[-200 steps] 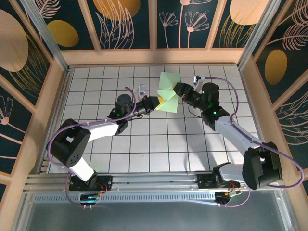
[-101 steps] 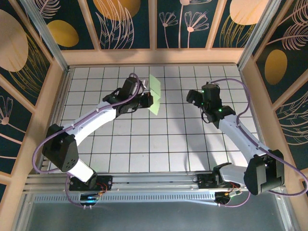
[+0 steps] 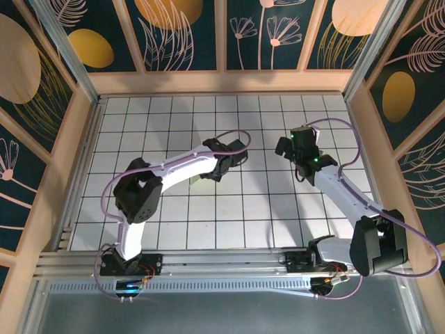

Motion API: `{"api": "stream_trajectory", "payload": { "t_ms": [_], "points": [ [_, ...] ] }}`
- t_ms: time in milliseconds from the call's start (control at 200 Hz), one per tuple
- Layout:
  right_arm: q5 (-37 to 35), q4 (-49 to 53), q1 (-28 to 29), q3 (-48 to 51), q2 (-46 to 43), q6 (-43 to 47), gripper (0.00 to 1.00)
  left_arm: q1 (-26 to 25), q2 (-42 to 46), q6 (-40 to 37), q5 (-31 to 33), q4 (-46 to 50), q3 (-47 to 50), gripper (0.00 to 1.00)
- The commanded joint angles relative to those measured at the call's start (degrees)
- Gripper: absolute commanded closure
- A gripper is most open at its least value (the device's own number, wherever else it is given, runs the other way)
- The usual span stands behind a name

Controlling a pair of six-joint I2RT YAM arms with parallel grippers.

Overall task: Fold a paper plane with a square sheet of paper (fold left side to right side)
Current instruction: Turn over the paper at the center of the table.

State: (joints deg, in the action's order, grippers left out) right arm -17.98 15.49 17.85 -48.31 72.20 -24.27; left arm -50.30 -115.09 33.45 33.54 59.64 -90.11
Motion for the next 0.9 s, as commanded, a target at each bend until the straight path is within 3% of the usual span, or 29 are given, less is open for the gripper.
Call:
{"api": "stream_trajectory", "payload": {
  "t_ms": [0, 100, 270, 395, 621, 891],
  "points": [
    [0.2, -2.4, -0.6, 1.4, 0.3, 0.4, 0.01, -0.5, -1.6, 4.1, 5.1, 3.6, -0.7, 1.00],
    [1.3, -3.1, -0.7, 2.2, 0.7, 0.1, 0.01, -0.6, -3.0, 5.3, 0.3, -0.1, -0.4, 1.00],
    [2.6, -3.5, -0.8, 2.7, 1.4, -0.1, 0.01, -0.5, -2.9, 7.3, -14.5, -12.3, 2.5, 1.00],
    [3.4, -3.5, -0.8, 2.8, 1.4, -0.2, 0.01, -0.5, -3.8, 8.7, -22.3, -17.9, 2.9, 0.91],
    [4.8, -3.4, -0.9, 3.2, 1.5, -0.2, 0.01, -0.5, -4.9, 8.7, -27.2, -21.7, 1.8, 0.63],
    [12.8, -4.7, -0.9, 2.8, 1.8, -0.4, 0.01, 1.3, 1.9, 9.3, -36.2, -33.3, 6.7, 0.45]
  ]
}}
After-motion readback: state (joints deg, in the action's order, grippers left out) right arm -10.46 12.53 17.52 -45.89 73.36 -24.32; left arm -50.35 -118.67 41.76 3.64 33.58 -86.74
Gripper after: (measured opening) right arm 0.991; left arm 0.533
